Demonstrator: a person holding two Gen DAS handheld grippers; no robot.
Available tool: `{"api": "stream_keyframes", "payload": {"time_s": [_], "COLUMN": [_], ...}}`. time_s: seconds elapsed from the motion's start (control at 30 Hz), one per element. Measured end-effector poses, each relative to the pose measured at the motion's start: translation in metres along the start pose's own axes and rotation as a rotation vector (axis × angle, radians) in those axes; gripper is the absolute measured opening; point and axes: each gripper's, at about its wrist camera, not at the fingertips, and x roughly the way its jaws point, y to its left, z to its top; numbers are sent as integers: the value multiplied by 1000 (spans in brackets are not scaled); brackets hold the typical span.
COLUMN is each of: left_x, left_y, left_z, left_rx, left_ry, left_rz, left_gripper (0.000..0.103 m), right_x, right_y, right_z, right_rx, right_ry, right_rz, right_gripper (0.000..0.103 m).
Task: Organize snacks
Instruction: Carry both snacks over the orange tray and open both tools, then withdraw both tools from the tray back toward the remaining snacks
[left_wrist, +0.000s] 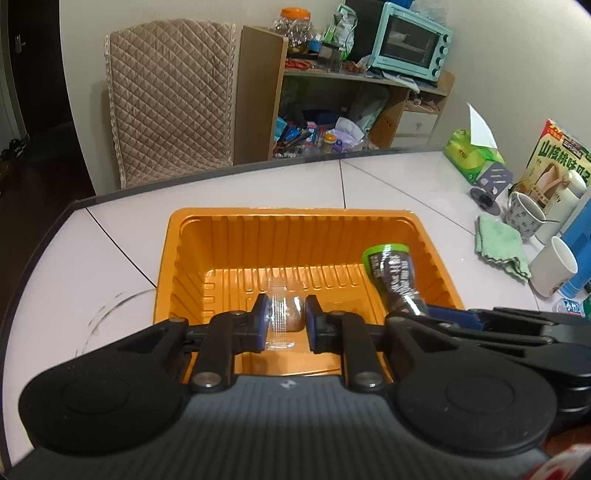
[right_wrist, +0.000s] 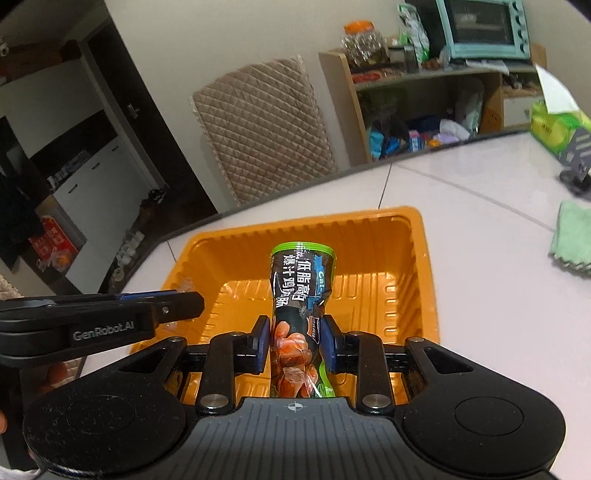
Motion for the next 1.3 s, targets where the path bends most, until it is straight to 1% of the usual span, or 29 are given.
{"api": "stream_keyframes", "payload": {"time_s": [0.2,0.4,0.6,0.7,0.77,1.07,1.2,1.23,1.27,1.3], "left_x": [14,19,19,19,18,17,12,10,8,6], "left_y": [5,8,5,3,2,-8,-12,-13,-13,-13], "left_z": [-4,-6,-6,-7,-8,-7,-6,-6,-6,-7], "left_rx": [-10,-22,-15,-12,-12,1,9,12,12,11], "left_ry": [29,41,45,46,47,50,34,32,30,26], "left_rz": [-2,-6,-14,-15,-20,-42,-46,-46,-45,-44], "left_gripper": [19,19,19,19,19,19,24,27,34,37], "right_x": [26,41,41,37,32,15,7,5,3,0], "right_y": [-5,-9,-17,-21,-22,-27,-27,-27,-26,-26], "right_z": [-5,-6,-6,-7,-6,-13,-13,-13,-13,-14], "right_rx": [21,48,69,86,75,83,77,74,70,65], "right_ry": [58,75,48,59,51,52,44,41,39,36], "right_rz": [-3,5,5,5,-15,-32,-34,-34,-36,-38], "right_gripper": [30,30,30,32,33,34,34,34,34,35]}}
